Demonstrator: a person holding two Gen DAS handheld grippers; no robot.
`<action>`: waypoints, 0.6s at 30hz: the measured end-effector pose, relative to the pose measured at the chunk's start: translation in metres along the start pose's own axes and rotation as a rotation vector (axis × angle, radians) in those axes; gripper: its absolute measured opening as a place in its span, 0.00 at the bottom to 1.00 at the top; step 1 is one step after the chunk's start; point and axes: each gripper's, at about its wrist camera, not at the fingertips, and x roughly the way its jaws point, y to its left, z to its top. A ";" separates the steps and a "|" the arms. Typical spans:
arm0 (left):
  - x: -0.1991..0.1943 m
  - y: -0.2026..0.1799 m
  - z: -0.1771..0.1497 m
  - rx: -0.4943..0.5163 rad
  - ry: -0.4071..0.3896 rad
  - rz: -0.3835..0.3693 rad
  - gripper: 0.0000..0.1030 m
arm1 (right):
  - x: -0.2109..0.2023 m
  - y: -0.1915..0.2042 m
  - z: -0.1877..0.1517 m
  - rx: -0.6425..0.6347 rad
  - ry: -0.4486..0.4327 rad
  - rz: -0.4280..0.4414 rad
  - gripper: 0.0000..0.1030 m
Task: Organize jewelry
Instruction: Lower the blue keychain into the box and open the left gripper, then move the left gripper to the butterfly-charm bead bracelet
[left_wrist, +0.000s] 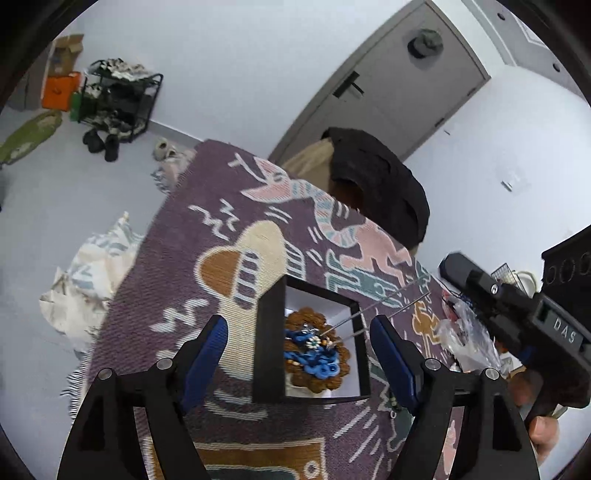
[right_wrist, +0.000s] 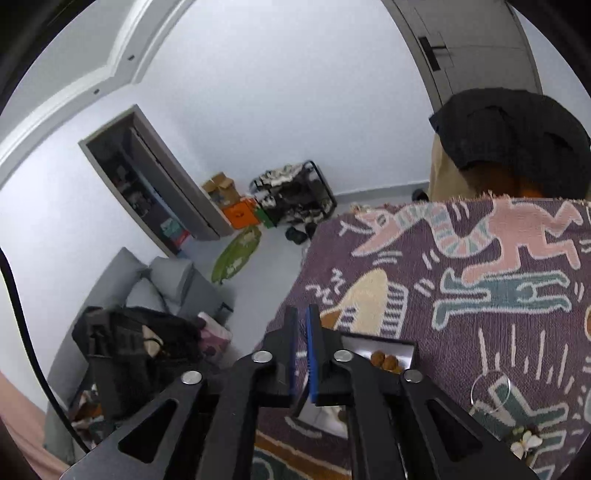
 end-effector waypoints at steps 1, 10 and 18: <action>-0.004 0.001 0.000 0.003 -0.009 0.008 0.78 | 0.001 -0.001 -0.002 0.002 0.009 -0.011 0.41; -0.005 -0.016 -0.008 0.050 -0.015 0.002 0.78 | -0.039 -0.025 -0.027 0.001 -0.023 -0.126 0.78; 0.007 -0.055 -0.026 0.130 0.008 -0.031 0.78 | -0.083 -0.066 -0.065 0.077 -0.063 -0.203 0.78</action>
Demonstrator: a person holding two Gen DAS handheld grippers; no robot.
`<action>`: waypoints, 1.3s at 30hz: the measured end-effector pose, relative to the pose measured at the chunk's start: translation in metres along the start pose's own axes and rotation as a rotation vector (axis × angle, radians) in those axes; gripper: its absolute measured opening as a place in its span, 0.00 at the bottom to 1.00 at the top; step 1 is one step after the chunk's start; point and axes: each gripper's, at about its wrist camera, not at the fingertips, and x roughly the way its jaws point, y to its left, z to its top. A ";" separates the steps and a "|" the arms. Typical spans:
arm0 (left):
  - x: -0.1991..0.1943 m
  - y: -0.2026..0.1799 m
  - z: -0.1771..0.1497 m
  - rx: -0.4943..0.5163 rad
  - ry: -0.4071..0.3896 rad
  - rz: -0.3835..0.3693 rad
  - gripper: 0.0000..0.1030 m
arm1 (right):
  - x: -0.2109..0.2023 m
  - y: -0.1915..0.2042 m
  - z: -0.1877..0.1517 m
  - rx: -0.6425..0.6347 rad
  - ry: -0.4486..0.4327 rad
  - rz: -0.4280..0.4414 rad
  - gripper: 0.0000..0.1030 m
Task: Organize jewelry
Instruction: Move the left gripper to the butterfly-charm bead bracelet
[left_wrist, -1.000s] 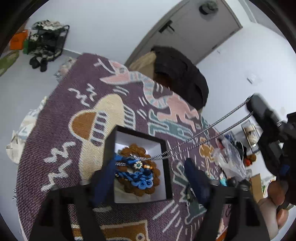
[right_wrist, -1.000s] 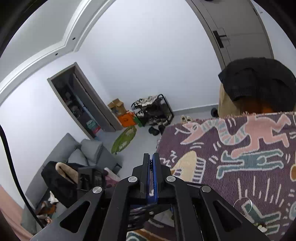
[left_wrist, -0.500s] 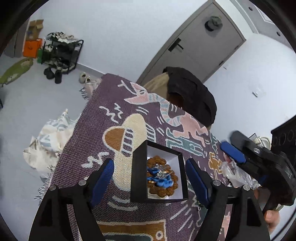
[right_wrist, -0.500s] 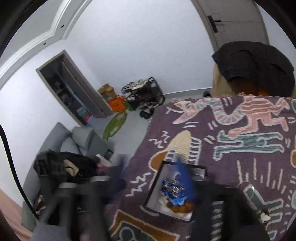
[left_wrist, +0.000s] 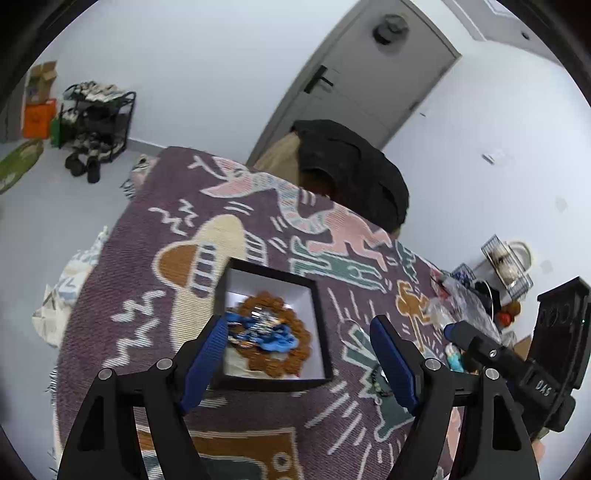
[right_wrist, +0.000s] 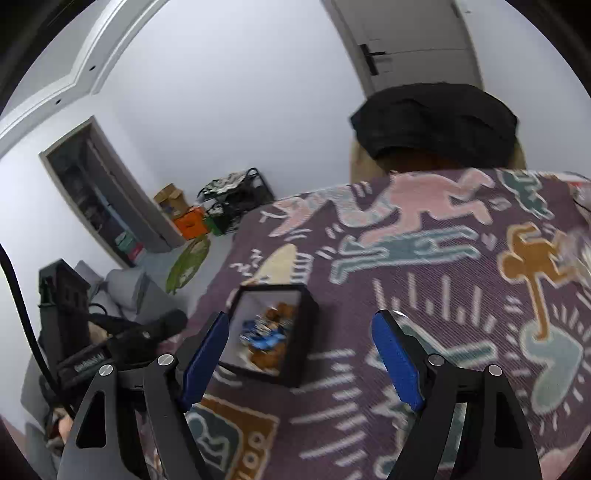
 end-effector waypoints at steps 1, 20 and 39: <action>0.002 -0.006 -0.002 0.012 0.006 -0.004 0.78 | -0.004 -0.006 -0.004 0.012 -0.004 -0.008 0.78; 0.052 -0.092 -0.046 0.209 0.116 -0.019 0.72 | -0.043 -0.107 -0.051 0.199 -0.024 -0.096 0.78; 0.139 -0.132 -0.085 0.326 0.316 0.038 0.34 | -0.051 -0.153 -0.079 0.276 -0.019 -0.132 0.76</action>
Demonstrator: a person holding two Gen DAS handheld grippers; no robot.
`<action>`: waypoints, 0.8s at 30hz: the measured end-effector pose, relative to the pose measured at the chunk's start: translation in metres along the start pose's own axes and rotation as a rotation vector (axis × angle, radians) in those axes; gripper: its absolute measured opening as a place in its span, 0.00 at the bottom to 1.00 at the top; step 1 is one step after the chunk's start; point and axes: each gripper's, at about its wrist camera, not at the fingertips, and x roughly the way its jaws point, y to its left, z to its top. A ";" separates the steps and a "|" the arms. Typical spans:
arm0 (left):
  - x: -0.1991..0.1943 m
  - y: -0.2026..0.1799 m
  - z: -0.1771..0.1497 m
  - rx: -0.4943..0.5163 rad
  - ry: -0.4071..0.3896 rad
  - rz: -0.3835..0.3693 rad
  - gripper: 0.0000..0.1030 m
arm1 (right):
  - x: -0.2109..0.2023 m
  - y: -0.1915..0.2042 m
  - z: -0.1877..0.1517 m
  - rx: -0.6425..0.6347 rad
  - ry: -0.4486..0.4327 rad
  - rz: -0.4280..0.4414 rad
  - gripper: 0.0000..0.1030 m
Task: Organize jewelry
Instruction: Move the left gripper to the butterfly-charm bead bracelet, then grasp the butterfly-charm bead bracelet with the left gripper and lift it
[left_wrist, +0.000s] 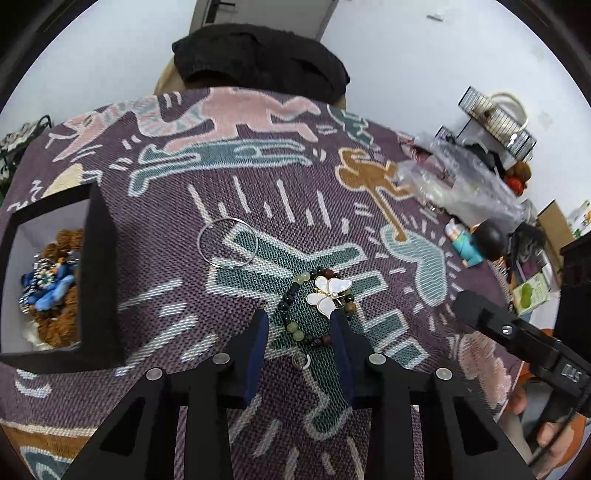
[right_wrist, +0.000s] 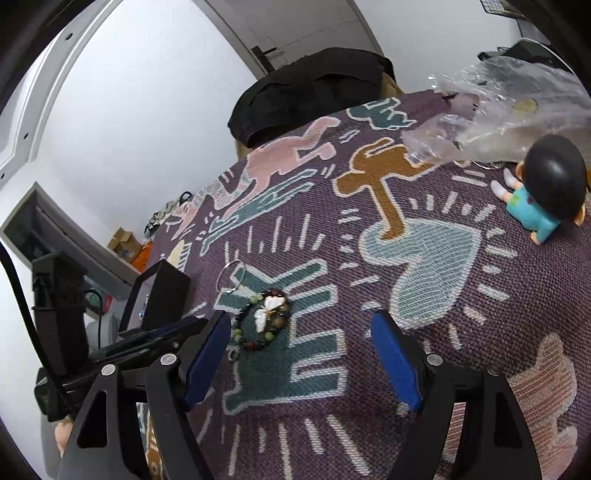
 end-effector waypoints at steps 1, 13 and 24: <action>0.004 -0.001 0.001 0.001 0.009 0.007 0.32 | 0.000 -0.002 0.000 0.004 0.000 0.000 0.76; 0.036 -0.012 0.006 0.058 0.059 0.099 0.22 | 0.000 -0.008 -0.002 0.007 0.009 -0.008 0.76; 0.006 -0.014 0.013 0.055 -0.024 0.036 0.06 | 0.002 -0.002 -0.003 -0.008 0.020 -0.007 0.76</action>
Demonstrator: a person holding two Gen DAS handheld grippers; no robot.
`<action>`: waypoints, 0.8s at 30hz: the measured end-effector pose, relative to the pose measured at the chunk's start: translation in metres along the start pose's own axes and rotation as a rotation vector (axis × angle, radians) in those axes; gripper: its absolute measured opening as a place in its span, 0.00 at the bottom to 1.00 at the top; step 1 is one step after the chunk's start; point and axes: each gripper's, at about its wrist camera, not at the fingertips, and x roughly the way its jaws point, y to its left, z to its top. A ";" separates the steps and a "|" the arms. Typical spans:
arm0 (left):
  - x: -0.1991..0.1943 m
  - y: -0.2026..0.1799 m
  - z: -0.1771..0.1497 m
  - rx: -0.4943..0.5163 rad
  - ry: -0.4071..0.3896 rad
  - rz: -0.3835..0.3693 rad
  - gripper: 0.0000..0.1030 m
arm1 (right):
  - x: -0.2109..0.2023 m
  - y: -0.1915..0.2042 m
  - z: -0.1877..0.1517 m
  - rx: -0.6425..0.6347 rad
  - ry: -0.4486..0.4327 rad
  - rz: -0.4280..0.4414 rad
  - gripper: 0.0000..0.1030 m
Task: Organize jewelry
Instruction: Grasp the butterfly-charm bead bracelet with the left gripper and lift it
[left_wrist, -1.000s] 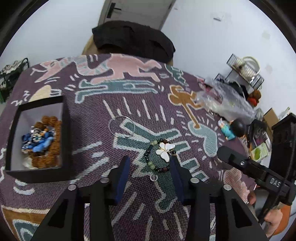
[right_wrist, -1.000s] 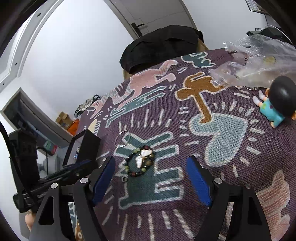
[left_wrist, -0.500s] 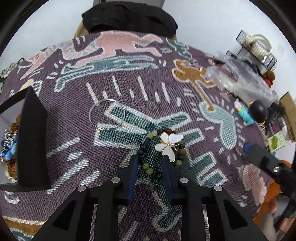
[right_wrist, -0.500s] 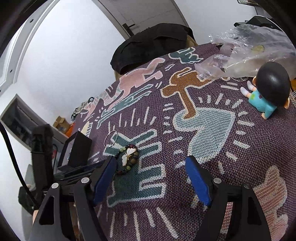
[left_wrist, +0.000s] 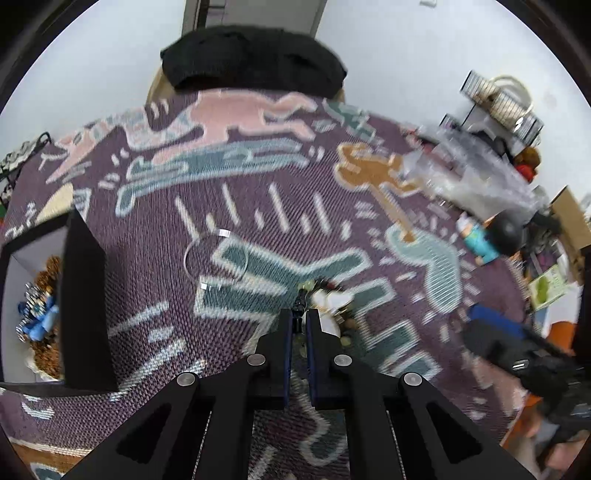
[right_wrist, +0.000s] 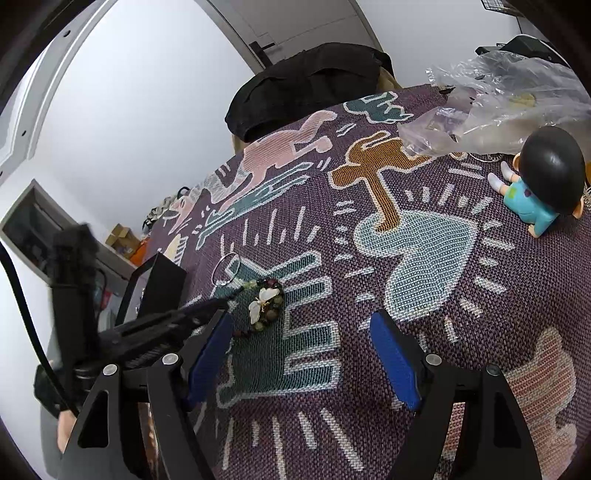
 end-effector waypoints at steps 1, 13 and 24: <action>-0.006 -0.003 0.002 0.006 -0.016 -0.010 0.06 | -0.001 0.000 0.000 0.000 -0.001 0.001 0.76; -0.065 -0.008 0.014 0.015 -0.134 -0.053 0.06 | -0.002 0.008 -0.002 -0.015 -0.002 0.025 0.75; -0.098 0.020 0.010 -0.025 -0.210 -0.057 0.06 | 0.016 0.031 -0.003 -0.058 0.027 0.028 0.71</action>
